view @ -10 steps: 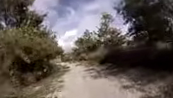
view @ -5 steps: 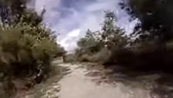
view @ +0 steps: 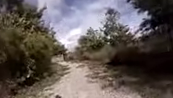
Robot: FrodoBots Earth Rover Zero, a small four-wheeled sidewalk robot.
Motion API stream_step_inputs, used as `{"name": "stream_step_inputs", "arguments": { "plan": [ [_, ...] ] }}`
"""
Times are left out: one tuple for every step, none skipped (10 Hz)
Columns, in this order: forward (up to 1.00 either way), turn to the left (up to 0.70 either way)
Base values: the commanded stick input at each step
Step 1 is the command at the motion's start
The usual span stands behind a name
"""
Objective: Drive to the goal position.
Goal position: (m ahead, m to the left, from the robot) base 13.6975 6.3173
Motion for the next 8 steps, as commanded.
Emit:
{"name": "stream_step_inputs", "arguments": {
  "plan": [
    [1.0, 0.0],
    [1.0, 0.0],
    [1.0, 0.0],
    [1.0, 0.0],
    [1.0, 0.0],
    [1.0, 0.0],
    [1.0, 0.0],
    [1.0, 0.0]
  ]
}}
